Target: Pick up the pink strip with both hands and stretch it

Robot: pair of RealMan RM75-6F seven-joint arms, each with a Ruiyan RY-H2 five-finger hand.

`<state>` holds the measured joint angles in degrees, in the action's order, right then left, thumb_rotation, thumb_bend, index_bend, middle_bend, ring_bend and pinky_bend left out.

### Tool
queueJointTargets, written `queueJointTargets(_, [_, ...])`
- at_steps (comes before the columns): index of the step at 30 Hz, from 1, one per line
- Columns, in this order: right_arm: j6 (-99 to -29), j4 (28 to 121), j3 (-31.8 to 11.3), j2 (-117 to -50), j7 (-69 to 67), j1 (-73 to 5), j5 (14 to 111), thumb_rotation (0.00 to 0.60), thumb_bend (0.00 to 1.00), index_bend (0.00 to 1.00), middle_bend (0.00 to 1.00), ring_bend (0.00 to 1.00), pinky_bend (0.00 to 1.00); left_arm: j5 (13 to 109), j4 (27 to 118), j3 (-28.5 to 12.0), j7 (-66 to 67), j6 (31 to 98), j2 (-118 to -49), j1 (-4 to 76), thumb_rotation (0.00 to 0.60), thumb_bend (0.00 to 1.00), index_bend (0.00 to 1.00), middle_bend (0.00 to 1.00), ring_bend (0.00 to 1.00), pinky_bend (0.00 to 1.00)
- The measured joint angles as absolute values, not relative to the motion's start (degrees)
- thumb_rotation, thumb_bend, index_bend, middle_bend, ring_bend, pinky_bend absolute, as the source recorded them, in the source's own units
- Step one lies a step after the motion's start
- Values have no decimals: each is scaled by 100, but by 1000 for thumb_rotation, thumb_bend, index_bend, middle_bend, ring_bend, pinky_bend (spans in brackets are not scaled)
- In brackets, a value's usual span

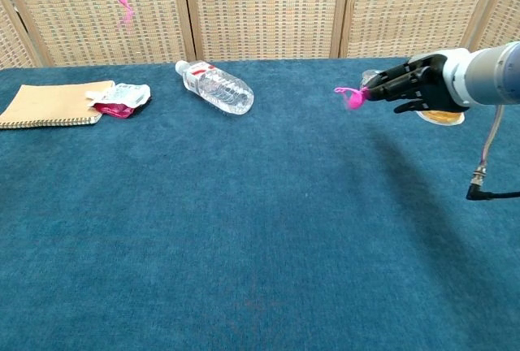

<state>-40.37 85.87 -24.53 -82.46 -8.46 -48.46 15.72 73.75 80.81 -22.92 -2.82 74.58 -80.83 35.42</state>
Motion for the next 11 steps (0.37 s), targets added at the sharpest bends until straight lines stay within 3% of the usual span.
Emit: queueJointTargets(11, [-3845, 8644, -2431, -7921, -1075, -4573, 1780, 600, 661, 714, 85, 0, 0, 7076, 7733, -2453, -806, 7452, -7461, 3218, 600, 487, 831, 0, 0, 0])
